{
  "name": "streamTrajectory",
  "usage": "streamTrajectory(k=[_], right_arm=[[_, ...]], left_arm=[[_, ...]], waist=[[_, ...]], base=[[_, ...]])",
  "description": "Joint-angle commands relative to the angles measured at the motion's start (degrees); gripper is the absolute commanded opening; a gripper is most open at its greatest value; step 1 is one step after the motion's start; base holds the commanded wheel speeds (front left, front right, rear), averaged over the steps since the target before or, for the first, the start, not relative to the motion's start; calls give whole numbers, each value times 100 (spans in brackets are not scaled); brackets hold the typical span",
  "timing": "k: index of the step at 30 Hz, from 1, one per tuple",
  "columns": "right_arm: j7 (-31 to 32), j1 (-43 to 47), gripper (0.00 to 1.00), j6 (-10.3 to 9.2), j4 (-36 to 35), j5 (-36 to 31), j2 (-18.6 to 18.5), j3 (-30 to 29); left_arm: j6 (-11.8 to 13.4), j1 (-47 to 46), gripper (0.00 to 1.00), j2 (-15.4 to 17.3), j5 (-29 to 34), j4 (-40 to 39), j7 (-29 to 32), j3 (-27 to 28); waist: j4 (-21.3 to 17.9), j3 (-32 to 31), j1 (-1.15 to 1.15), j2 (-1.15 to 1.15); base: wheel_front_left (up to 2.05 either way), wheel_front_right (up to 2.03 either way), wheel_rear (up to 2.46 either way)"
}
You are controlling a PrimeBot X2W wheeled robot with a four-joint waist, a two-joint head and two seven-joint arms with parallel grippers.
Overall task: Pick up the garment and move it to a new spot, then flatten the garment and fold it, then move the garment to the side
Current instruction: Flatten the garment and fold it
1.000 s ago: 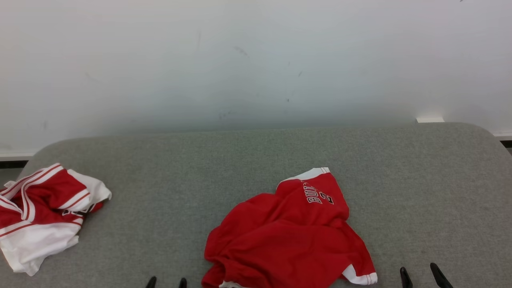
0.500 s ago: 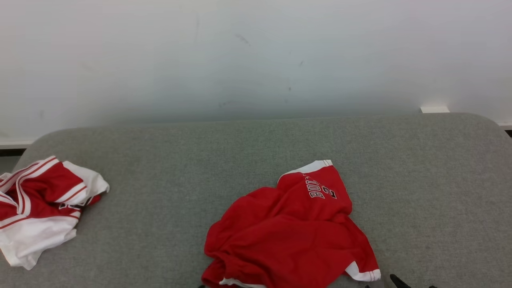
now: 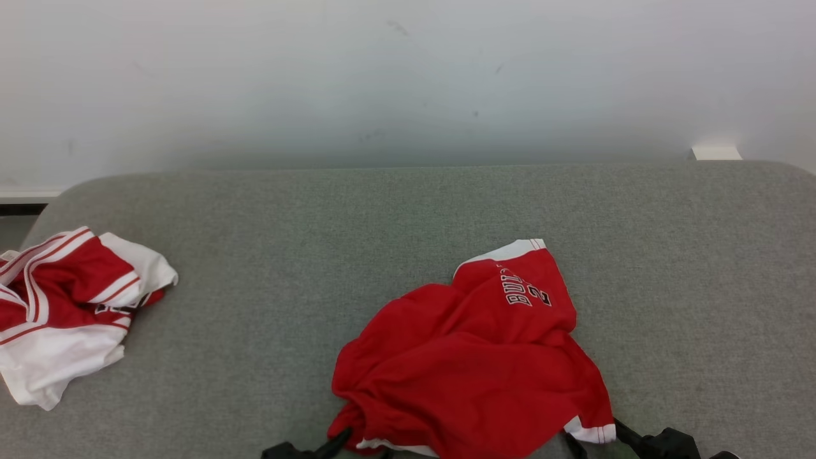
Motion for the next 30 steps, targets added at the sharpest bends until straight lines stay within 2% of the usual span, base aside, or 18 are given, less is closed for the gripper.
streamTrajectory(k=[1,13,16,20,21,22,23,24,27,30], right_arm=[[-66,-126,100,-17,89,42,12,51],[-270,-410,100,-17,445,239,70,374],[-303,-501,100,-17,533,274,90,467],[-278,-621,100,-17,635,404,127,675],[-249,-649,74,-16,645,464,138,750],[-237,-676,36,-16,660,554,147,798],[-257,-710,21,-16,673,626,142,827],[-283,-735,0,-16,695,698,130,842],[-366,-740,0,-17,546,1146,89,819],[-393,-677,0,-17,209,1610,-151,746]], left_arm=[[-8,-127,100,25,-70,64,-18,-38],[-7,-424,99,79,-163,406,35,-242],[-7,-497,84,97,-176,559,79,-317],[-7,-620,30,128,-290,777,169,-456],[-8,-648,5,141,-334,836,187,-508],[-7,-673,0,161,-391,901,222,-564],[-7,-691,0,172,-451,957,238,-626],[-8,-711,0,185,-492,998,273,-693],[-8,-776,0,211,-853,997,323,-732],[-8,-772,0,266,-1371,675,438,-673]], waist=[[-18,33,0,0],[-122,144,0,0],[-142,177,0,0],[-157,213,0,0],[-161,214,0,0],[-167,211,0,0],[-174,202,0,0],[-180,186,0,0],[-196,108,0,0],[-223,-9,0,0]], base=[[0,0,0],[0,0,0],[0,0,0],[0,0,0],[0,0,0],[0,0,0],[0,0,0],[0,0,0],[0,0,0],[0,0,0]])
